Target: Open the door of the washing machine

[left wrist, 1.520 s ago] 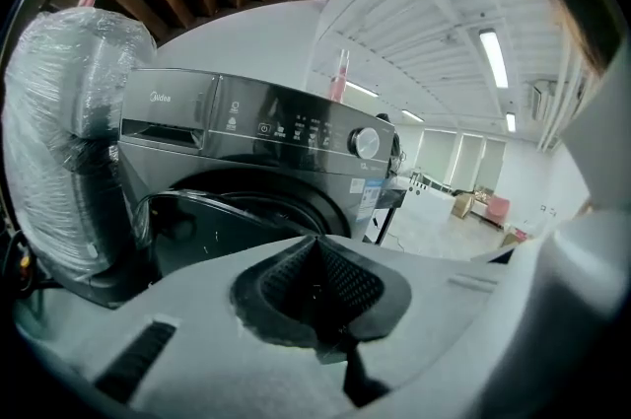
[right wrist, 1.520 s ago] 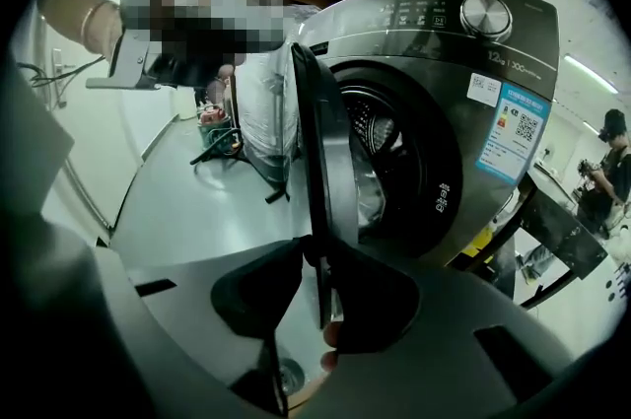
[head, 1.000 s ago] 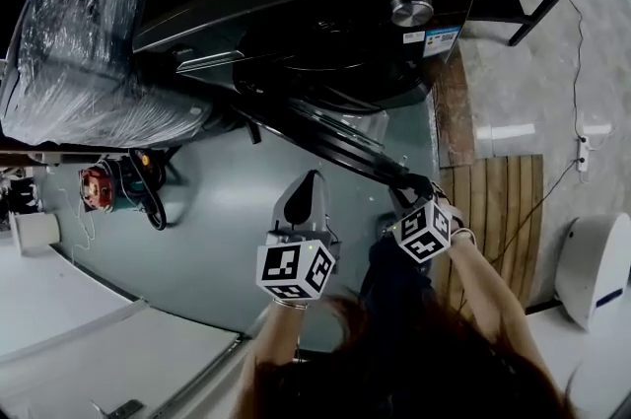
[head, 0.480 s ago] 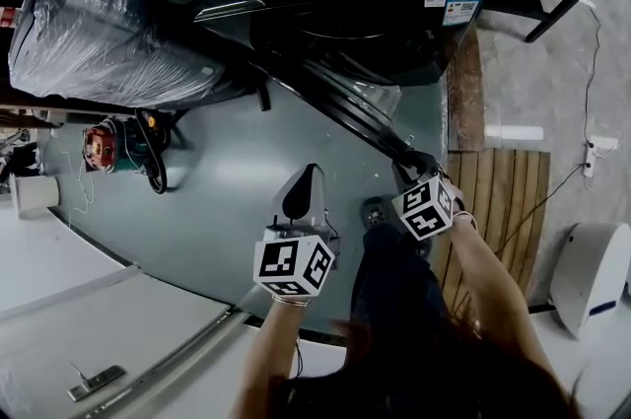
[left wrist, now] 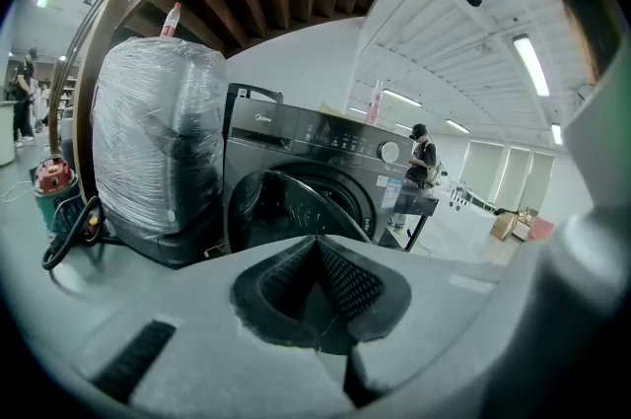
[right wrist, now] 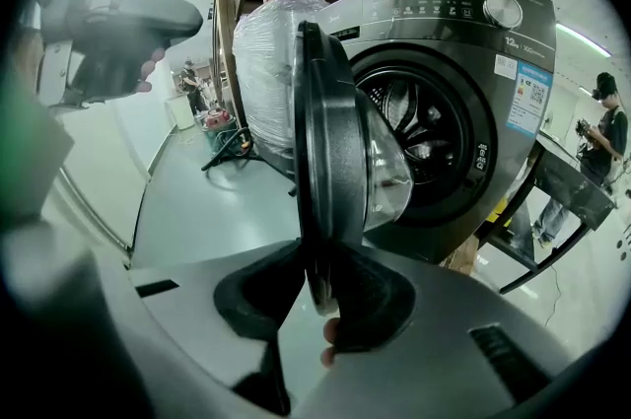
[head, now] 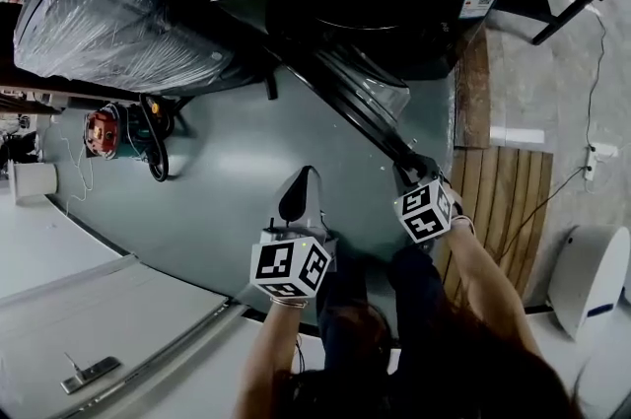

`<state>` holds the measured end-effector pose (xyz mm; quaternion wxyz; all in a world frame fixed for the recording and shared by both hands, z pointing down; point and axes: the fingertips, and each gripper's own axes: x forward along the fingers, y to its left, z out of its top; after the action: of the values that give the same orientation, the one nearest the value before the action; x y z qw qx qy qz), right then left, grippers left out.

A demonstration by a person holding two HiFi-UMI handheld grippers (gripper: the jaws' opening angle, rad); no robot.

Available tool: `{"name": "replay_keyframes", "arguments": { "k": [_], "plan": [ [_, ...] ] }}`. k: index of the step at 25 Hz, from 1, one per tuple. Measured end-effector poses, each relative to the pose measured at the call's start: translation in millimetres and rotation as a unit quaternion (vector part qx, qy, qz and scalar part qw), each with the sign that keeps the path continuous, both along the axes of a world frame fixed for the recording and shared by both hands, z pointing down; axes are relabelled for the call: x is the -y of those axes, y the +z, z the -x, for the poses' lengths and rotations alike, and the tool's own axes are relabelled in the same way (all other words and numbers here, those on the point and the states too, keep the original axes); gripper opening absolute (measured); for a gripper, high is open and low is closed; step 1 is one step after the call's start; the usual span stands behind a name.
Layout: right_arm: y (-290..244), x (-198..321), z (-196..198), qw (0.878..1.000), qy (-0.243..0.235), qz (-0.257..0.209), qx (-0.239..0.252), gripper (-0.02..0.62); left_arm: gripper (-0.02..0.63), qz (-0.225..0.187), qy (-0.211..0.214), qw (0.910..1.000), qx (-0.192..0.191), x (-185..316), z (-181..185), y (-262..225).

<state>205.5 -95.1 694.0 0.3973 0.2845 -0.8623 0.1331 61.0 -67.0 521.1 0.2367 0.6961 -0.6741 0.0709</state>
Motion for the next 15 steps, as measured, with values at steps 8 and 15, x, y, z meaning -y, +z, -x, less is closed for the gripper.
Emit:
{"name": "replay_keyframes", "arguments": {
  "k": [8,15],
  "plan": [
    [1,-27,22,1.0,0.024,0.007,-0.007,0.074,0.012,-0.008,0.02,0.9998,-0.003,-11,27,-5],
    [2,-56,48,0.999,0.047,0.01,-0.015,0.074,0.012,-0.008,0.043,0.999,-0.006,-28,50,-8]
  ]
}}
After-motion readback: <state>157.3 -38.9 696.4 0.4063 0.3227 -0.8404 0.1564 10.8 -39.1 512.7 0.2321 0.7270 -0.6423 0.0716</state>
